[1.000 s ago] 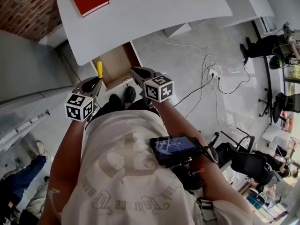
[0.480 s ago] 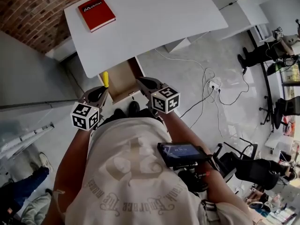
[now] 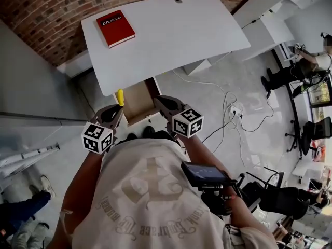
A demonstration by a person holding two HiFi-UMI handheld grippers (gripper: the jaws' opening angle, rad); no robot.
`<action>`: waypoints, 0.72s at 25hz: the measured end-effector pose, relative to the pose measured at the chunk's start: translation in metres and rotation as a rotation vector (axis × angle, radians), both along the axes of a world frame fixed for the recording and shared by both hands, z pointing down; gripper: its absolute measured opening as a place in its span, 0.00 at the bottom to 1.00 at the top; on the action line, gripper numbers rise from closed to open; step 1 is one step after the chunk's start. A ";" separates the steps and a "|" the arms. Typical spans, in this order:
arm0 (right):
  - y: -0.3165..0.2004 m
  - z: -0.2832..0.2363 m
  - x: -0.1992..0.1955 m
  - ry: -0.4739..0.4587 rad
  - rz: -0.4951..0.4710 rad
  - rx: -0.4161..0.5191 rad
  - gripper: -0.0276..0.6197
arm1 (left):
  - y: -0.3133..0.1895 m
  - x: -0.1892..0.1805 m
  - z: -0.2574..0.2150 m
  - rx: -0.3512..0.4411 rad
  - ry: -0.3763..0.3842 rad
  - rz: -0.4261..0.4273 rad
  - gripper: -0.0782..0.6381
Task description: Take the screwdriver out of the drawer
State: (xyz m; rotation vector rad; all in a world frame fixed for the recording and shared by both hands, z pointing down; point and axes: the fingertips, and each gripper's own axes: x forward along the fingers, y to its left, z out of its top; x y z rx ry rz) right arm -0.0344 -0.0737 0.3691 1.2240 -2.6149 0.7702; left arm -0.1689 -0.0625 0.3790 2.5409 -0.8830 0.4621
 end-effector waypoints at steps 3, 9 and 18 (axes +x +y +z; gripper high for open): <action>0.002 -0.011 -0.002 -0.005 -0.008 0.031 0.05 | 0.001 -0.002 -0.009 0.022 0.014 -0.003 0.17; 0.016 -0.021 -0.005 0.002 -0.009 0.064 0.05 | 0.010 -0.004 -0.020 0.048 0.029 0.012 0.17; 0.035 -0.013 -0.003 0.004 0.018 0.050 0.05 | 0.019 -0.007 -0.024 0.055 0.034 0.012 0.17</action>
